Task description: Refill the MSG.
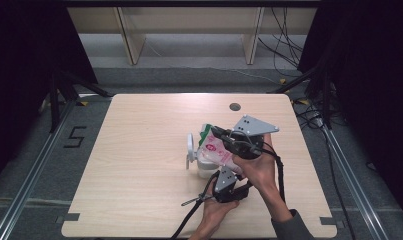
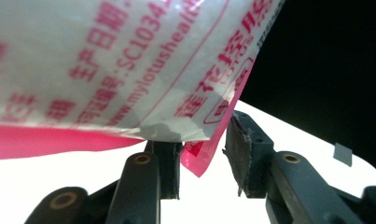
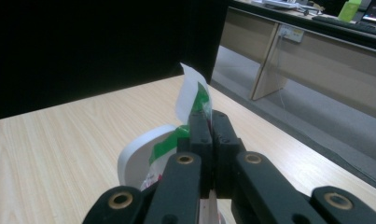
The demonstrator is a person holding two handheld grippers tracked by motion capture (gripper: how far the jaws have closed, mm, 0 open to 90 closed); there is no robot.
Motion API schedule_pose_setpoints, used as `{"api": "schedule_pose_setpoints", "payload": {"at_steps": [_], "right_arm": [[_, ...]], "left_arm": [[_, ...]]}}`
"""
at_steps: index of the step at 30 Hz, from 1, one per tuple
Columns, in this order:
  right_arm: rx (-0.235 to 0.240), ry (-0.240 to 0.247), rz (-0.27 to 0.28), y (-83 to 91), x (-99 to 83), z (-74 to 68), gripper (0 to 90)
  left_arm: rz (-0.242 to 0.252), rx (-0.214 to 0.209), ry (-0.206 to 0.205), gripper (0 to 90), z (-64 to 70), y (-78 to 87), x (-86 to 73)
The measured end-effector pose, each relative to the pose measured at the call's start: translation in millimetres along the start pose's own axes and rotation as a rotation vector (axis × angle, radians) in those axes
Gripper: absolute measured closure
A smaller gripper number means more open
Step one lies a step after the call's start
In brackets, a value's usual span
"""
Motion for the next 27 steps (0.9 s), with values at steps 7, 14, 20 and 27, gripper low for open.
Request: {"api": "schedule_pose_setpoints", "payload": {"at_steps": [7, 14, 20, 27], "right_arm": [[0.013, -0.03, 0.033, 16.8, -4.4, 6.8, 90.0], [0.027, -0.068, 0.052, 29.8, -10.8, 9.2, 90.0], [0.019, -0.078, 0.067, 41.9, -15.3, 14.2, 90.0], [0.03, -0.134, 0.069, 49.6, -25.0, 17.5, 90.0]], "left_arm": [[-0.026, -0.011, -0.017, 62.1, -0.5, 3.8, -4.2], [-0.053, -0.011, -0.019, 61.8, 0.0, 5.9, -7.8], [-0.073, -0.019, -0.032, 62.1, -0.8, 8.2, -8.9], [-0.097, -0.011, -0.008, 63.1, 0.2, 9.0, -11.1]]}}
Point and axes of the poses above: each handheld gripper's, and its own axes: y roughly backward along the jaws, x roughly out of its top, z roughly to its right, the point moved 4 cm from there along -y, roughly forward along the jaws, and after that the axes turned 2 degrees about y, right-handed, at the moved point
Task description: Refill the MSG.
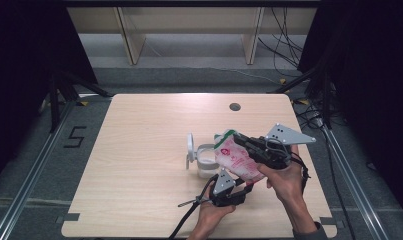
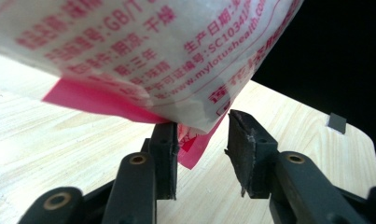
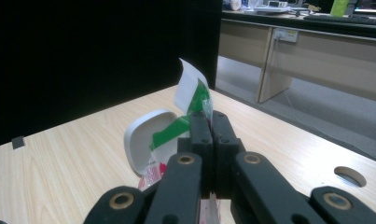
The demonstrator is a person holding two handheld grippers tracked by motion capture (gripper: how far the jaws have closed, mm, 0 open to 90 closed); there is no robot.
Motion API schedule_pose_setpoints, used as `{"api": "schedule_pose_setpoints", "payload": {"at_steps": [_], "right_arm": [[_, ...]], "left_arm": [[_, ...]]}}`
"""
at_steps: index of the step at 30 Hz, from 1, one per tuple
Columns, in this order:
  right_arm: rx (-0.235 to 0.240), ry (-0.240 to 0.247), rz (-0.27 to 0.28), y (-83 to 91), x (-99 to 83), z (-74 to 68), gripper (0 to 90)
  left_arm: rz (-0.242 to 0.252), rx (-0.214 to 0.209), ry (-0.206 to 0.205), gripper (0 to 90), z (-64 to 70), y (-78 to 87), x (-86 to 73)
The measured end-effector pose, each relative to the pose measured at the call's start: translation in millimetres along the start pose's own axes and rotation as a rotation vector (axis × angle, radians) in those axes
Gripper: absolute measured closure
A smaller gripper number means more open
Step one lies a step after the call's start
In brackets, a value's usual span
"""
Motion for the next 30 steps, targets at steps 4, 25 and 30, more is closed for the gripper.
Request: {"api": "schedule_pose_setpoints", "payload": {"at_steps": [4, 25, 30], "right_arm": [[-0.008, -0.022, 0.007, 5.7, -3.8, 3.2, 90.0], [-0.032, -0.16, 0.033, 23.7, -40.3, 29.9, 90.0], [-0.05, -0.141, 0.04, 28.5, -41.2, 32.5, 90.0]], "left_arm": [[-0.006, 0.015, 0.01, 63.1, -1.9, -0.1, -1.3], [0.039, -0.014, 0.038, 61.6, 5.1, 15.7, 8.6], [0.05, -0.031, 0.027, 61.1, 7.2, 20.4, 12.9]]}}
Point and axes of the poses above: each handheld gripper's, and its own axes: y roughly backward along the jaws, x roughly out of its top, z roughly to its right, the point moved 4 cm from there along -y, roughly forward along the jaws, and after that the axes turned 2 degrees about y, right-handed, at the moved point
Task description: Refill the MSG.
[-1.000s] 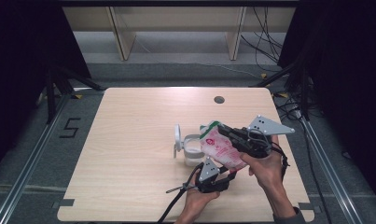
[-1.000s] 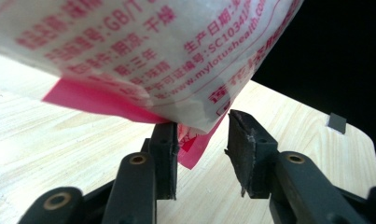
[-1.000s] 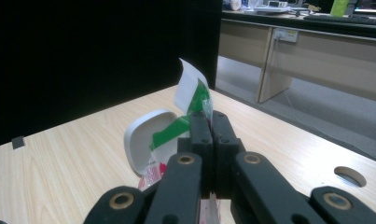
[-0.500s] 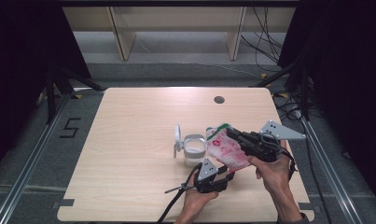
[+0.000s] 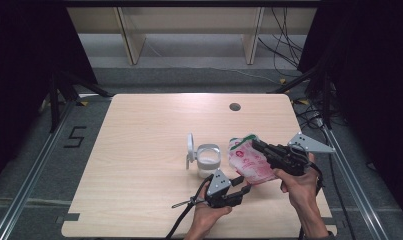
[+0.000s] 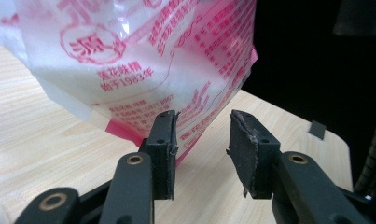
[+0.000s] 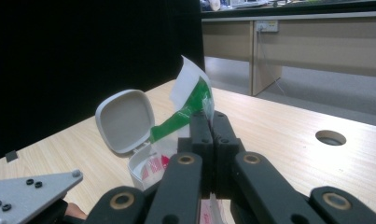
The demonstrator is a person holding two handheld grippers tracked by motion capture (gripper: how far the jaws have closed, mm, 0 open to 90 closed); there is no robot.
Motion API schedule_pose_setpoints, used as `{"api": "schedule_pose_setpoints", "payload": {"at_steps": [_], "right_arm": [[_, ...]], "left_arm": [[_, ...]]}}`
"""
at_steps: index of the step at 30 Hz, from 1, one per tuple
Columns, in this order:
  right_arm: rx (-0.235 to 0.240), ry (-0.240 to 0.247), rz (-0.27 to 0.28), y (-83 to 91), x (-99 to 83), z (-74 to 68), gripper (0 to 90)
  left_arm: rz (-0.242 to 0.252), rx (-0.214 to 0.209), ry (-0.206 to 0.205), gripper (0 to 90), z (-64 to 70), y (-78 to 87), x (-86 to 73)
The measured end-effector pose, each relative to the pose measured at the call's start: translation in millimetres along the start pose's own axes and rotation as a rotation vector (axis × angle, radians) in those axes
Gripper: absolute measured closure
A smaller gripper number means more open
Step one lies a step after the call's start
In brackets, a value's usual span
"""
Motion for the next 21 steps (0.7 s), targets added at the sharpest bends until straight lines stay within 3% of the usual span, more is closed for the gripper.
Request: {"api": "schedule_pose_setpoints", "payload": {"at_steps": [1, 4, 8, 9, 10, 12, 13, 21], "right_arm": [[0.003, -0.022, -0.004, 2.8, -0.9, -0.6, 90.0], [-0.006, -0.02, -0.001, 5.5, -1.3, 1.6, 90.0], [-0.024, -0.013, 0.007, 11.4, -2.4, 6.1, 90.0], [-0.025, -0.035, 0.003, 14.7, -3.6, 5.8, 90.0], [-0.037, 0.0, -0.003, 16.4, -3.6, 9.0, 90.0], [-0.047, 0.023, -0.001, 18.8, -4.0, 10.6, 90.0], [-0.047, -0.019, -0.007, 20.0, -4.9, 7.6, 90.0], [-0.072, -0.001, -0.002, 26.0, -6.6, 11.6, 90.0]], "left_arm": [[0.003, -0.01, -0.003, 60.8, 0.3, 1.9, 1.1], [0.017, -0.013, -0.002, 60.7, -0.3, 3.7, 2.6], [0.007, 0.018, -0.028, 60.1, -3.5, 9.7, 4.3], [0.005, 0.014, -0.031, 59.5, -4.2, 11.4, 4.4], [0.002, 0.019, -0.033, 59.4, -5.0, 12.4, 4.3], [0.001, 0.018, -0.037, 58.7, -5.5, 13.2, 4.1], [-0.006, 0.025, -0.042, 58.1, -6.5, 15.2, 3.0], [-0.012, 0.038, -0.056, 55.9, -9.2, 22.3, -0.5]]}}
Point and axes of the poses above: each handheld gripper's, and its own axes: y roughly backward along the jaws, x roughly out of its top, z roughly to its right, the point moved 4 cm from there along -y, roughly forward along the jaws, and after that the axes turned 2 degrees about y, right-handed, at the moved point
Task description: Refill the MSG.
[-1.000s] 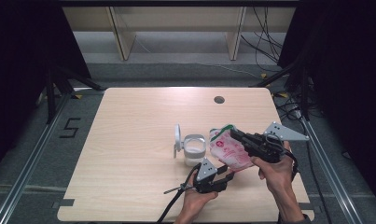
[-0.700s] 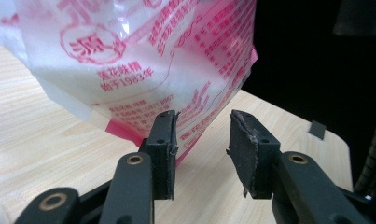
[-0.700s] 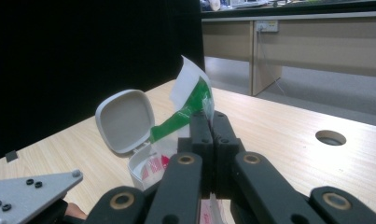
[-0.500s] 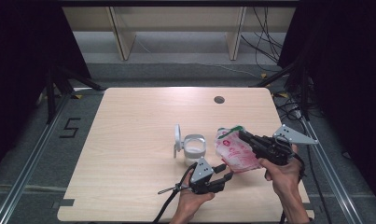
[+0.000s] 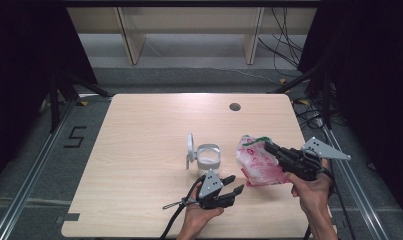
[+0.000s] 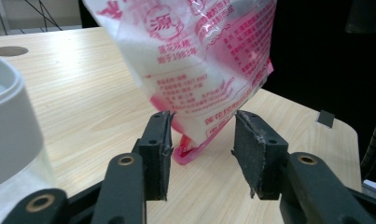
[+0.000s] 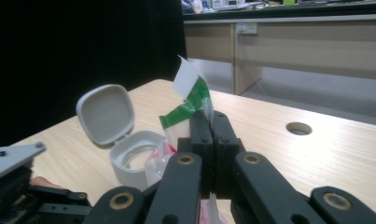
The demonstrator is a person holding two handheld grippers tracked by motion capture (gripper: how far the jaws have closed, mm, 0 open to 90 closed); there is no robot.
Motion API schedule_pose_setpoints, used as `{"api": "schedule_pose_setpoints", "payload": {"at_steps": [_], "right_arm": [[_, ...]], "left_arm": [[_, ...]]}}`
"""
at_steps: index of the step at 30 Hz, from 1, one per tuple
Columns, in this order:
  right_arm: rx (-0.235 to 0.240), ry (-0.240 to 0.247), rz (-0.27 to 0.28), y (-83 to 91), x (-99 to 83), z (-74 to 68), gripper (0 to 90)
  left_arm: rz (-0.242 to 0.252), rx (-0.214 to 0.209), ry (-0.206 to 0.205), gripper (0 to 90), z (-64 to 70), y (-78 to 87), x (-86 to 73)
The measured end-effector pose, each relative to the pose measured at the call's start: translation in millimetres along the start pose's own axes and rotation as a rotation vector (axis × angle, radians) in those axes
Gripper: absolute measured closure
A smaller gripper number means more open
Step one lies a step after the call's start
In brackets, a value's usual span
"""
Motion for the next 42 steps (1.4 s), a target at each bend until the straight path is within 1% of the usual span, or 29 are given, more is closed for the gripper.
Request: {"api": "schedule_pose_setpoints", "payload": {"at_steps": [1, 3, 4, 5, 6, 8, 11, 12, 13, 15, 16, 17, 18, 19, 20, 21, 22, 25, 26, 28, 30, 33, 34, 35, 36, 37, 38, 40, 42], "right_arm": [[-0.011, -0.002, -0.004, 1.4, -0.4, 0.0, 90.0], [-0.016, 0.014, 0.001, 2.0, -0.7, 2.6, 90.0], [-0.021, -0.005, -0.009, 3.2, -1.5, 2.1, 90.0], [-0.043, 0.022, -0.008, 4.1, -1.8, 5.6, 90.0], [-0.047, 0.032, -0.009, 4.7, -2.2, 7.2, 90.0], [-0.053, 0.025, -0.009, 5.3, -3.2, 9.0, 90.0], [-0.069, 0.014, -0.026, 7.1, -5.2, 9.7, 90.0], [-0.074, 0.016, -0.029, 7.6, -6.0, 11.7, 90.0], [-0.074, 0.016, -0.029, 7.6, -6.0, 11.7, 90.0], [-0.084, 0.013, -0.03, 8.1, -7.0, 13.4, 90.0], [-0.084, 0.043, -0.024, 8.1, -6.7, 16.5, 90.0], [-0.088, 0.031, -0.031, 8.7, -7.4, 16.1, 90.0], [-0.094, 0.025, -0.034, 9.1, -7.8, 16.1, 90.0], [-0.095, 0.036, -0.033, 8.9, -7.9, 17.6, 90.0], [-0.101, 0.014, -0.036, 9.0, -9.2, 17.7, 90.0], [-0.101, 0.014, -0.036, 9.0, -9.2, 17.7, 90.0], [-0.104, 0.044, -0.032, 9.0, -9.0, 20.4, 90.0], [-0.128, 0.02, -0.047, 10.0, -10.8, 20.3, 90.0], [-0.134, 0.026, -0.047, 9.8, -10.9, 21.0, 90.0], [-0.133, 0.031, -0.06, 9.6, -11.6, 21.2, 90.0], [-0.142, 0.065, -0.057, 7.8, -12.6, 23.7, 90.0], [-0.146, 0.062, -0.048, 5.9, -13.7, 24.0, 90.0], [-0.152, 0.085, -0.063, 6.2, -14.7, 25.9, 90.0], [-0.152, 0.085, -0.063, 6.2, -14.7, 25.9, 90.0], [-0.156, 0.048, -0.085, 6.7, -16.0, 23.6, 90.0], [-0.156, 0.048, -0.085, 6.7, -16.0, 23.6, 90.0], [-0.165, 0.072, -0.081, 5.4, -17.1, 26.6, 90.0], [-0.168, 0.063, -0.094, 5.2, -19.0, 26.3, 90.0], [-0.174, 0.085, -0.089, 4.3, -19.3, 28.7, 90.0]], "left_arm": [[0.01, -0.003, 0.002, 55.8, -0.7, 0.4, -0.4], [0.001, 0.006, -0.002, 54.8, -1.9, 3.8, -1.1], [0.007, 0.002, -0.003, 54.8, -2.2, 4.5, -1.5], [0.002, 0.009, -0.005, 53.3, -2.2, 6.0, -1.9], [0.013, -0.006, -0.002, 53.2, -2.1, 6.9, -3.2], [-0.004, 0.007, -0.005, 52.2, -1.9, 9.8, -5.1], [-0.004, 0.004, -0.007, 49.8, -3.1, 11.2, -6.9], [-0.005, 0.001, -0.019, 48.4, -4.4, 11.9, -7.3], [-0.006, 0.013, 0.0, 48.4, -4.5, 12.7, -8.8], [-0.007, 0.019, 0.004, 47.3, -5.7, 14.3, -10.3], [-0.005, 0.016, 0.006, 46.6, -6.3, 15.0, -10.7], [-0.003, 0.011, 0.009, 45.8, -6.9, 15.5, -11.1], [-0.012, 0.024, 0.004, 45.5, -7.3, 17.5, -11.4], [-0.011, 0.032, 0.003, 45.4, -7.8, 18.6, -11.6], [0.004, 0.029, 0.004, 45.1, -8.5, 18.5, -11.9], [-0.005, 0.031, -0.001, 45.1, -8.6, 20.3, -12.3], [-0.014, 0.038, -0.006, 45.1, -8.7, 22.1, -12.6], [-0.003, 0.037, 0.001, 43.0, -9.7, 22.9, -13.7], [-0.017, 0.052, 0.001, 43.0, -10.2, 24.1, -14.5], [-0.021, 0.053, 0.002, 42.8, -11.3, 24.8, -15.9], [-0.024, 0.054, -0.003, 42.5, -13.0, 25.3, -16.7], [-0.025, 0.058, -0.001, 42.5, -14.0, 26.2, -17.8], [-0.027, 0.06, -0.003, 42.4, -14.6, 27.1, -17.7], [-0.016, 0.053, 0.001, 42.4, -14.9, 27.1, -17.3], [-0.024, 0.067, 0.0, 42.2, -15.9, 28.8, -17.0], [-0.024, 0.067, 0.0, 42.1, -15.9, 28.8, -17.0], [-0.024, 0.071, 0.005, 42.0, -16.0, 29.3, -17.3], [-0.017, 0.065, 0.003, 42.2, -17.3, 29.6, -17.1], [-0.011, 0.066, 0.012, 42.4, -18.3, 28.2, -17.5]]}}
Point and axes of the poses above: each handheld gripper's, and its own axes: y roughly backward along the jaws, x roughly out of its top, z roughly to its right, the point moved 4 cm from there along -y, roughly forward along the jaws, and after that the axes turned 2 degrees about y, right-handed, at the moved point
